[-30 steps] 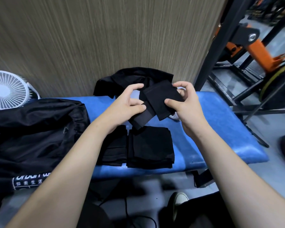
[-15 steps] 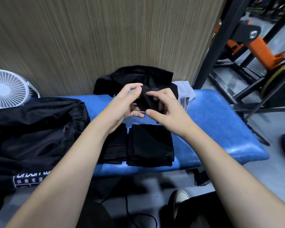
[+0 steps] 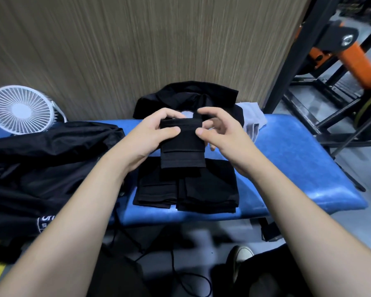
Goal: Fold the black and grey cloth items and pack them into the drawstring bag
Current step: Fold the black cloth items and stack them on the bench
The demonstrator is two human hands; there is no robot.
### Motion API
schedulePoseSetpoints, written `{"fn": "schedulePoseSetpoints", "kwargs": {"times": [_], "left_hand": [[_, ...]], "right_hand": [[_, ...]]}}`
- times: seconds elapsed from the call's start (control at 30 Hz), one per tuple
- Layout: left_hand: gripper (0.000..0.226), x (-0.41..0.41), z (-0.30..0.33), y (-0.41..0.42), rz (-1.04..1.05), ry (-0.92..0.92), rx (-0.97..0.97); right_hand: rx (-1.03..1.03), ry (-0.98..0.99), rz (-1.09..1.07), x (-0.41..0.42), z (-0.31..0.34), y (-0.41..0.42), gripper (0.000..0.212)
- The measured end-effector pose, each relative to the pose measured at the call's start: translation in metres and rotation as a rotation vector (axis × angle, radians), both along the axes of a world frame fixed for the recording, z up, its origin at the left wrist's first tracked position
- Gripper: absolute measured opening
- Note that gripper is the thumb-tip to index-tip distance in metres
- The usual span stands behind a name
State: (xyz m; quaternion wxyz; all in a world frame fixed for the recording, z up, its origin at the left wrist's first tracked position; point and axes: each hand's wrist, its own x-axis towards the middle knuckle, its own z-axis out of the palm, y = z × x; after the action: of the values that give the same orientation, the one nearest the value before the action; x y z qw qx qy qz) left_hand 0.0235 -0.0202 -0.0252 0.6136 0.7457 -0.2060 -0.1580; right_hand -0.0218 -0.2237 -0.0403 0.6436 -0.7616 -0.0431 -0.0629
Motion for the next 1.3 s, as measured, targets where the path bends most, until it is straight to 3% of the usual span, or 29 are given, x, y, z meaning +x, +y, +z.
{"fn": "schedulePoseSetpoints", "kwargs": {"times": [0.37, 0.8, 1.07, 1.3], "left_hand": [[0.021, -0.002, -0.019, 0.056, 0.063, -0.15, 0.381], [0.026, 0.003, -0.041, 0.055, 0.065, -0.259, 0.672], [0.012, 0.015, -0.038, 0.046, 0.189, -0.239, 0.57], [0.013, 0.024, -0.029, 0.018, 0.266, -0.201, 0.407]], "right_hand": [[-0.347, 0.075, 0.125, 0.023, -0.02, 0.048, 0.021], [-0.825, 0.064, 0.186, 0.029, -0.034, 0.053, 0.026], [-0.563, 0.041, 0.048, 0.034, -0.026, 0.026, 0.009], [-0.499, -0.027, -0.155, 0.036, -0.016, -0.005, 0.006]]}}
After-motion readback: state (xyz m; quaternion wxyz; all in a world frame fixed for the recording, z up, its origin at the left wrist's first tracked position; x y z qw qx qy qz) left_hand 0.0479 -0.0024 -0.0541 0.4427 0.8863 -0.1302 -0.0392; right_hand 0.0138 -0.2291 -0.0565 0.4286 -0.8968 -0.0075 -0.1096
